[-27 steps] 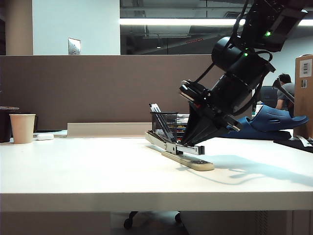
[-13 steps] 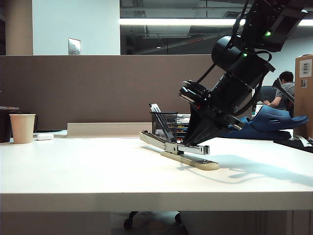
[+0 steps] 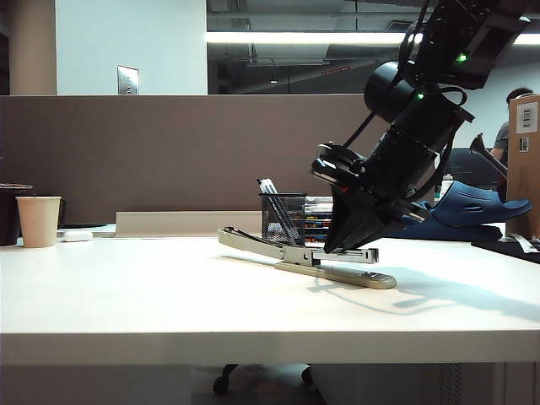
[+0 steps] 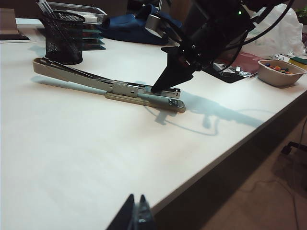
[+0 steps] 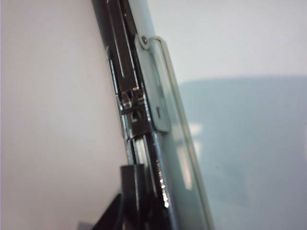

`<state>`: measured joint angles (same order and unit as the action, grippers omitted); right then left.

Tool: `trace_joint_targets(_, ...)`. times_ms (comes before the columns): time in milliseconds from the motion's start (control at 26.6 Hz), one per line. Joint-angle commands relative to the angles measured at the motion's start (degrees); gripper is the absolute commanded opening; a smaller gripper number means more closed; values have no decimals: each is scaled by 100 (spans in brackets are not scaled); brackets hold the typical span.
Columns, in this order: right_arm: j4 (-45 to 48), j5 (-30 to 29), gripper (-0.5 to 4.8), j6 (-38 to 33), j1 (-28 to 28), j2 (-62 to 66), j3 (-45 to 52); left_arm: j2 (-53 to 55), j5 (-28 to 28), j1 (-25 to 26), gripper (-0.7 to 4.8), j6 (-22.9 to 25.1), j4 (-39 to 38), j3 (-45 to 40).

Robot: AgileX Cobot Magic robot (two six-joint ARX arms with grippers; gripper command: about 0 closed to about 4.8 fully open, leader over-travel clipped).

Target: Pick up a set of staples and put them into the open stapler.

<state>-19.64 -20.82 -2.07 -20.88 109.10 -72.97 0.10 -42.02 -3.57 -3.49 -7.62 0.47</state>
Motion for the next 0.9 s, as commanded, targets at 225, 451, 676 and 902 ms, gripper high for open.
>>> trace_joint_targets(225,-26,109,40,-7,2,-20,-562,2,-26,7,-6,-2,-48,2)
trace_joint_targets(451,-155,160,44,-2,98,-13,-564,2,-26,7,-6,-2,-48,2)
trace_joint_targets(676,-164,140,-8,0,214,-227,-575,2,-17,7,-6,2,-35,2)
trace_joint_targets(902,-197,177,-9,70,439,-870,-575,2,658,9,-6,2,-4,2)
